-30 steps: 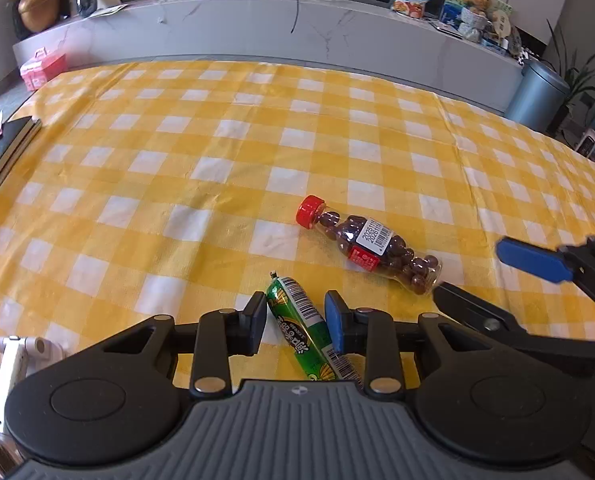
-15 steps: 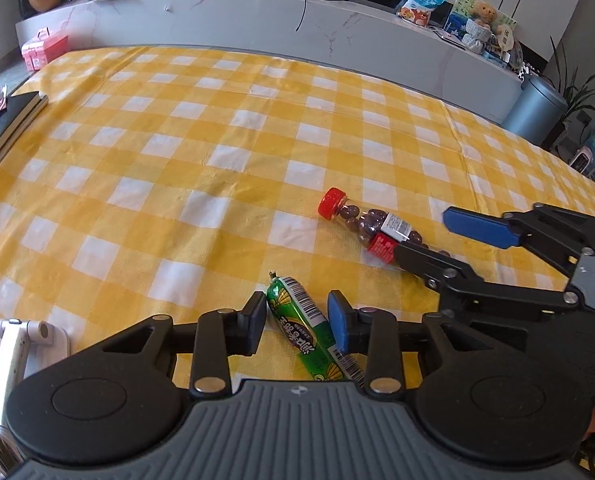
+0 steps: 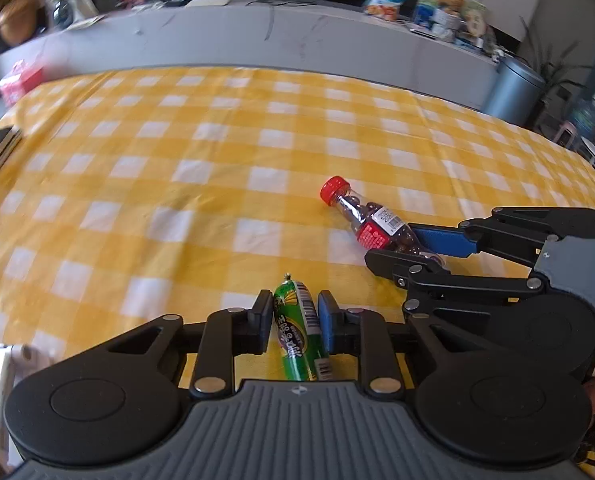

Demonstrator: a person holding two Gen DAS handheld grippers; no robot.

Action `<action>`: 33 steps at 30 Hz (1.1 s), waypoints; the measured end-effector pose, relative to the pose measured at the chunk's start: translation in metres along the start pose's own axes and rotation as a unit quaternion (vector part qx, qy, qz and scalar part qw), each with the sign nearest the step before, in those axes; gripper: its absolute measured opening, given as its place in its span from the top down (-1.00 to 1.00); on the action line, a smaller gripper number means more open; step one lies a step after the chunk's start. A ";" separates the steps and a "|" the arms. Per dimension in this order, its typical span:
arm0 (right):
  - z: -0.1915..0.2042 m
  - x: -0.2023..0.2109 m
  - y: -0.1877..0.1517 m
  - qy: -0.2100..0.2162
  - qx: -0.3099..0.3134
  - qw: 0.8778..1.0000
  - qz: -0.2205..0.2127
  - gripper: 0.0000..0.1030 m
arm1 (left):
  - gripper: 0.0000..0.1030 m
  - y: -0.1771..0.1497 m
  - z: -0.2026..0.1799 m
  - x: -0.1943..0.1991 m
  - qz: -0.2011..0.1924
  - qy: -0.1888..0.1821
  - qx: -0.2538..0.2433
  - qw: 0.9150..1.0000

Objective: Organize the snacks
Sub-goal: 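Grasp the green sausage stick with the left tool while the right tool grasps the red-capped bottle, then lift and carry the sausage stick and bottle over the orange box with both tools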

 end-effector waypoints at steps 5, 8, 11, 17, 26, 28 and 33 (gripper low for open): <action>-0.012 0.015 -0.010 -0.033 -0.020 0.999 0.021 0.45 | 0.49 -0.006 -0.020 -0.001 0.003 0.013 -0.054 0.998; -0.016 0.024 -0.017 -0.044 -0.037 0.998 0.029 0.45 | 0.13 -0.014 -0.025 0.002 0.013 0.030 -0.062 0.998; -0.018 0.035 -0.025 -0.059 -0.046 0.997 0.035 0.45 | -0.20 -0.022 -0.026 0.007 0.015 0.046 -0.062 0.997; -0.016 0.060 -0.046 -0.086 -0.052 0.994 0.039 0.45 | 0.27 -0.027 -0.029 0.013 0.006 0.033 -0.052 0.998; -0.020 0.077 -0.061 -0.098 -0.081 0.991 0.032 0.45 | 0.51 -0.029 -0.041 0.016 -0.015 0.044 -0.074 0.996; -0.020 0.078 -0.061 -0.101 -0.089 0.990 0.036 0.45 | 0.51 -0.030 -0.044 0.019 -0.017 0.034 -0.072 0.997; -0.015 0.092 -0.065 -0.095 -0.105 0.989 0.036 0.46 | 0.51 -0.033 -0.056 0.030 -0.023 0.013 -0.064 0.998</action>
Point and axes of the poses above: each gripper's, at about its wrist camera, not at the fingertips, and x roughly against the way its jaws point, z to its left, y to its top, the point moved 7 cm from there along -x, roughly the way its jaws point, and after that the axes turned 5 degrees about -z, right-handed, at the moved point
